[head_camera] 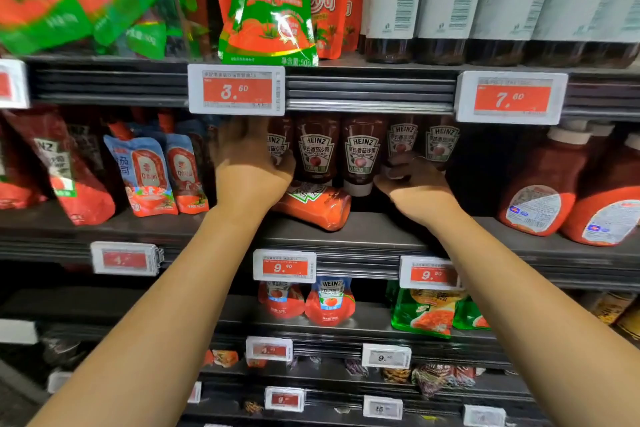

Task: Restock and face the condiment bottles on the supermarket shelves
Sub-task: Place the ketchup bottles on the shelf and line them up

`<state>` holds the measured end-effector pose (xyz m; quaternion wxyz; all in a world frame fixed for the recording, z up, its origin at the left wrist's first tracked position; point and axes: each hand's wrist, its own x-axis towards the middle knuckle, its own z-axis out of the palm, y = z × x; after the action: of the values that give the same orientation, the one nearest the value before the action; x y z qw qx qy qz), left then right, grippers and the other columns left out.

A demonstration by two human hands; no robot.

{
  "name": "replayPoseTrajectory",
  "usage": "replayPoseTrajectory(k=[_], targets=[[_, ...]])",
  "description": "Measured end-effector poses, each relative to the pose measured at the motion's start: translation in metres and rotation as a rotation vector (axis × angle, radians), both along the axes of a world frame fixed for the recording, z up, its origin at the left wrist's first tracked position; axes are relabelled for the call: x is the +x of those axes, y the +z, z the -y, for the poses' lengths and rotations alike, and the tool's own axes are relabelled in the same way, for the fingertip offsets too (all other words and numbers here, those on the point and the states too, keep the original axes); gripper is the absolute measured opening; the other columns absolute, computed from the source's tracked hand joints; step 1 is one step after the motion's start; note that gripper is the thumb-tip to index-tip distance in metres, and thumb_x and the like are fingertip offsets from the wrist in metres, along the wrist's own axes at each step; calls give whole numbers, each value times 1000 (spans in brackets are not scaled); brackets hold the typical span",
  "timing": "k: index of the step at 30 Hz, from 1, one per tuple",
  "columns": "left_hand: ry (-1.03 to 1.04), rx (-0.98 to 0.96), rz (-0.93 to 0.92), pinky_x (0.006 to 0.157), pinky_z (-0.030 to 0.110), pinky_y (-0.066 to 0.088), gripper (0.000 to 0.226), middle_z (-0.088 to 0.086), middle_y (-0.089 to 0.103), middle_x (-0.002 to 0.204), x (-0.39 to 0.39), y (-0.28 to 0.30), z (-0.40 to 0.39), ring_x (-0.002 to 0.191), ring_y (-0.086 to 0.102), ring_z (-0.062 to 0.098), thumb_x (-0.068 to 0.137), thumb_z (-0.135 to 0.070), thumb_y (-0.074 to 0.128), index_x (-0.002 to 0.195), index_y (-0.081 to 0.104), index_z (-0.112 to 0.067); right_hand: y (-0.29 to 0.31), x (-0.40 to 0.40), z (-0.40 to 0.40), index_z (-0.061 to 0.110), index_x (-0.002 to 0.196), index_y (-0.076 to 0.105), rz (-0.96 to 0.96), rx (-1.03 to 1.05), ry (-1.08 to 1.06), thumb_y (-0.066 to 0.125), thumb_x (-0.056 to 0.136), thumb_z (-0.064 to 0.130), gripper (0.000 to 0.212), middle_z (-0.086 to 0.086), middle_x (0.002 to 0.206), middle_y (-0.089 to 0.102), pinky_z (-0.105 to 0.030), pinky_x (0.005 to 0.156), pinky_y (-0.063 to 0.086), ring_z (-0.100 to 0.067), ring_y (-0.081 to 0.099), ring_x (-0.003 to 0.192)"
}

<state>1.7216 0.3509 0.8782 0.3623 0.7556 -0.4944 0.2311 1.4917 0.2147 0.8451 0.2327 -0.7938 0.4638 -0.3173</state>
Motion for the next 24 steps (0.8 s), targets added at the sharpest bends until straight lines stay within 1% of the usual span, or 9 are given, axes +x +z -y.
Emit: replayPoseTrajectory(k=[3, 6, 9, 12, 15, 18, 21, 23, 24], targets=[[-21, -24, -260, 88, 39, 53, 36, 15, 68, 113, 7, -18, -21, 106, 62, 38, 87, -39, 67, 116, 64, -18, 1, 2, -31, 31, 96, 66, 79, -41, 77, 77, 84, 47, 23, 13, 90, 72, -18, 80, 50, -15, 68, 94], [39, 229, -388, 93, 40, 47, 49, 20, 61, 129, 11, -32, -25, 120, 54, 42, 93, -52, 58, 131, 59, -21, 7, 16, -59, 30, 101, 68, 0, -12, 194, 60, 71, 85, 63, 12, 89, 70, -28, 75, 53, -13, 65, 88], [-58, 301, -530, 88, 33, 40, 50, 17, 60, 135, 12, -36, -23, 123, 54, 38, 97, -58, 51, 131, 60, -22, 11, 30, -69, 37, 133, 57, -214, 32, 272, 55, 56, 96, 97, 10, 111, 65, -23, 78, 49, -13, 62, 99], [-153, 291, -580, 83, 27, 35, 44, 12, 65, 126, 11, -36, -23, 116, 57, 33, 96, -55, 57, 121, 63, -19, 7, 32, -68, 31, 142, 52, -301, -5, 302, 71, 58, 84, 101, 5, 128, 63, -32, 93, 53, -16, 62, 111], [-223, 231, -673, 78, 27, 42, 36, 4, 67, 114, 13, -37, -25, 107, 62, 25, 90, -51, 69, 112, 66, -23, 6, 20, -64, 37, 136, 54, -211, -18, 348, 81, 58, 73, 90, 11, 121, 66, -26, 88, 53, -8, 64, 103], [-320, 264, -687, 79, 24, 48, 46, -5, 65, 116, 11, -37, -24, 105, 63, 17, 84, -55, 74, 123, 63, -32, 7, 1, -58, 46, 126, 57, -34, 56, 393, 94, 60, 50, 76, 16, 111, 70, -25, 85, 58, 2, 69, 90], [-523, 374, -689, 84, 14, 48, 50, -28, 62, 113, -1, -33, -24, 100, 61, -6, 85, -55, 74, 131, 54, -51, 12, -18, -50, 46, 125, 60, 162, 192, 463, 97, 57, 33, 78, 6, 121, 71, -36, 89, 62, -9, 74, 100], [-605, 453, -684, 91, 21, 53, 38, -25, 70, 109, -8, -31, -20, 99, 66, -6, 83, -57, 75, 118, 59, -56, 18, -28, -46, 42, 131, 59, 212, 203, 475, 97, 57, 31, 84, 3, 126, 70, -40, 90, 61, -16, 75, 103], [-630, 469, -689, 87, 21, 54, 31, -23, 72, 105, -12, -30, -18, 96, 68, -4, 81, -58, 76, 109, 61, -58, 21, -33, -43, 40, 134, 59, 235, 190, 481, 97, 61, 24, 84, 2, 128, 70, -42, 91, 61, -19, 75, 104]])
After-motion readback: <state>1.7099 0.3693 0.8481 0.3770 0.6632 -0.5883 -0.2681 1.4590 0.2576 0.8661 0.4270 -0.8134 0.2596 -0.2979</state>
